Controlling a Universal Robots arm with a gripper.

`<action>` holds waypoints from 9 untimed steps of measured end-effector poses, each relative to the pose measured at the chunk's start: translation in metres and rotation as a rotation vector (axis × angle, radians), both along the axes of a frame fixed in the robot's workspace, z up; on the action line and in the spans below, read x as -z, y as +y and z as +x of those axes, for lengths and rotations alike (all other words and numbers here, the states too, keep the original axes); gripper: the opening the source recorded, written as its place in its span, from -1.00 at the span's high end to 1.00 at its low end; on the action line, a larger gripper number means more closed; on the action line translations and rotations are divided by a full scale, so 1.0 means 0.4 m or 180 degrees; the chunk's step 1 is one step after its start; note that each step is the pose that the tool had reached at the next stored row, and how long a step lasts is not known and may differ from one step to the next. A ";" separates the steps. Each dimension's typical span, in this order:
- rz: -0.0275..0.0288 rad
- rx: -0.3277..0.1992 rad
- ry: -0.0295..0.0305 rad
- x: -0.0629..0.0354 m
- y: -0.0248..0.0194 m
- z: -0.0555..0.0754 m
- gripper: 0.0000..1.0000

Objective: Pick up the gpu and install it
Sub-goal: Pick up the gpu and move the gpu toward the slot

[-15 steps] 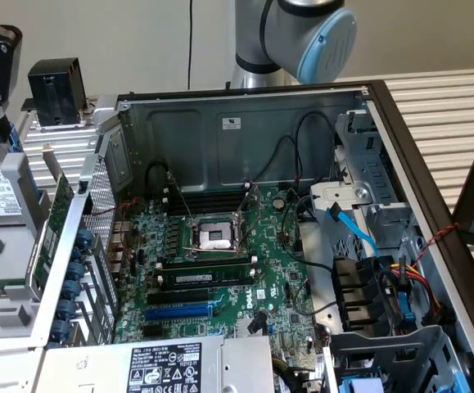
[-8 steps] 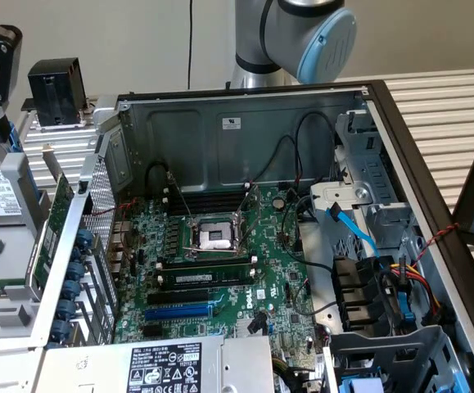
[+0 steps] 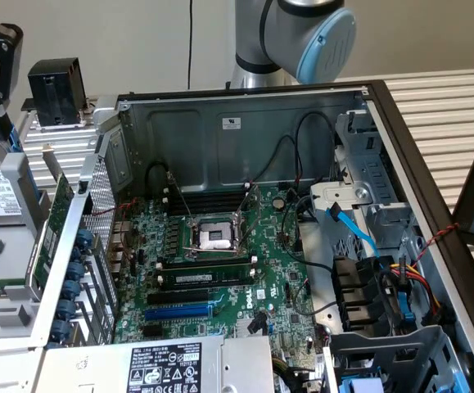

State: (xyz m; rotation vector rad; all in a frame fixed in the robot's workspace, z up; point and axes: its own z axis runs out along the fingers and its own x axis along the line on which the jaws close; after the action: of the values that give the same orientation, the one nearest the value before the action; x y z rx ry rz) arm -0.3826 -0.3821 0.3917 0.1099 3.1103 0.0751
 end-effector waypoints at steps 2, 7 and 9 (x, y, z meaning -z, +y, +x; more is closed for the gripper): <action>0.0000 0.0000 -0.0003 0.001 0.003 -0.004 0.44; 0.0000 -0.0001 -0.0003 0.004 0.003 -0.011 0.49; 0.0000 0.0000 -0.0003 0.004 0.003 -0.012 0.62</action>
State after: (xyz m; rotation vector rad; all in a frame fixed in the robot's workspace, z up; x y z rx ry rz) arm -0.3872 -0.3808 0.3900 0.1098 3.1093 0.0753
